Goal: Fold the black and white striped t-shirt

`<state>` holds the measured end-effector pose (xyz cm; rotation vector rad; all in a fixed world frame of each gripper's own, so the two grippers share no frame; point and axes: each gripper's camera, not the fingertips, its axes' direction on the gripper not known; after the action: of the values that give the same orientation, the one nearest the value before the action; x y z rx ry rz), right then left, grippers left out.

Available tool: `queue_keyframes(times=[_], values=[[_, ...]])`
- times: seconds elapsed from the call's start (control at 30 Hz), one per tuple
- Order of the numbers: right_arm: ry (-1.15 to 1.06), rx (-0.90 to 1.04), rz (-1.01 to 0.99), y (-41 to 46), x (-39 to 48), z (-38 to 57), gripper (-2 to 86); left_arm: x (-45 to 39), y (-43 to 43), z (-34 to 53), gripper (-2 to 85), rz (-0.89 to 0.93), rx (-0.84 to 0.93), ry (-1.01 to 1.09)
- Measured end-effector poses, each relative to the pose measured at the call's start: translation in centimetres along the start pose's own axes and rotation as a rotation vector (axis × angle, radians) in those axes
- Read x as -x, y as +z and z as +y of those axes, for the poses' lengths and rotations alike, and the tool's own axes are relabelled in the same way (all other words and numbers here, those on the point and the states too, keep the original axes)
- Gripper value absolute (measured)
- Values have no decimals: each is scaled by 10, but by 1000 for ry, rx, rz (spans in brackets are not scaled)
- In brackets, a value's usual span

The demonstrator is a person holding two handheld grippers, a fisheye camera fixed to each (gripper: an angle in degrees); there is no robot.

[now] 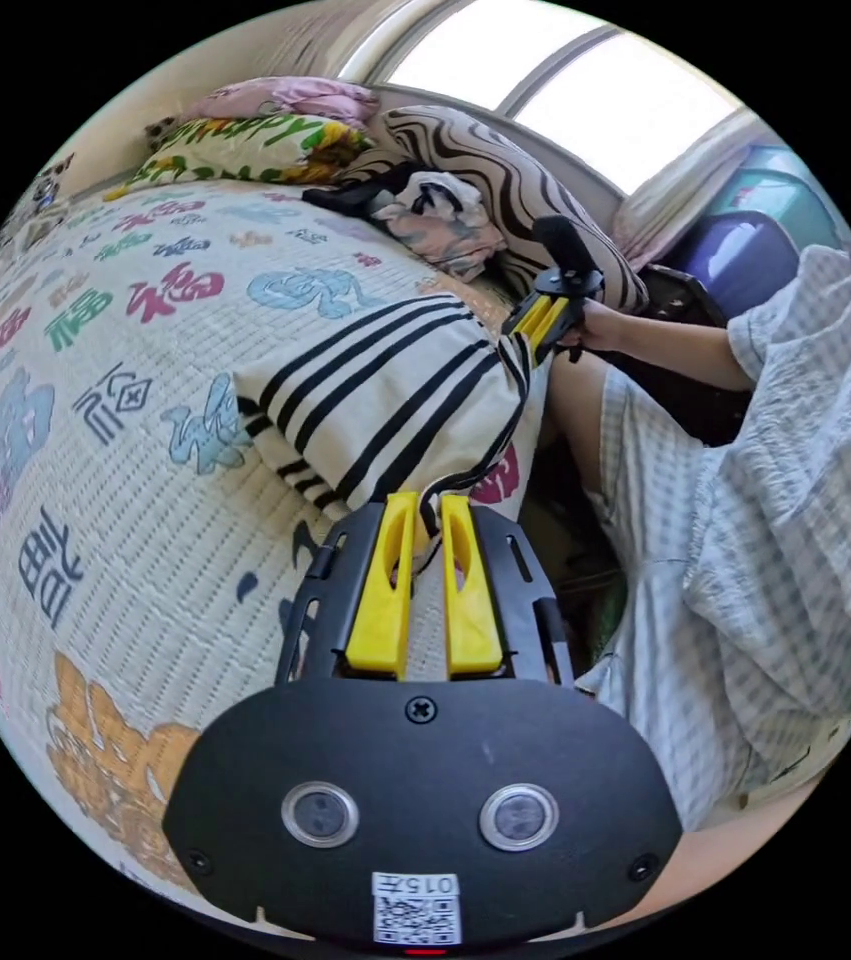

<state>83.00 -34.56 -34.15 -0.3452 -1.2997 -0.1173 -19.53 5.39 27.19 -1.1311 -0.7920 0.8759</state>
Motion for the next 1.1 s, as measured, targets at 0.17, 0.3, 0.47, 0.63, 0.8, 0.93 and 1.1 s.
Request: queue_keyframes(times=[0.17, 0.3, 0.47, 0.63, 0.8, 0.93, 1.1], values=[[155, -54, -121, -7, -12, 26, 50, -4, -18, 15, 52, 2, 28, -125], [196, -179, -127, -23, 1, 37, 13, -17, -49, 10, 49, 56, -150, -184], [163, -194, -279, 29, 8, -18, -5, -11, -5, -29, 15, 246, -165, -243], [270, 21, -278, 116, -16, -29, -7, 13, 54, -26, -7, 352, -36, -336], [345, -8, -246, 130, -17, -5, -8, 10, 44, 4, -9, 303, -15, -375], [321, -54, -115, 127, 6, -3, -7, -3, 18, 16, -8, 239, -67, -372], [87, -398, 459, 80, 114, 5, -5, -98, -74, 7, 6, -104, -419, -24]])
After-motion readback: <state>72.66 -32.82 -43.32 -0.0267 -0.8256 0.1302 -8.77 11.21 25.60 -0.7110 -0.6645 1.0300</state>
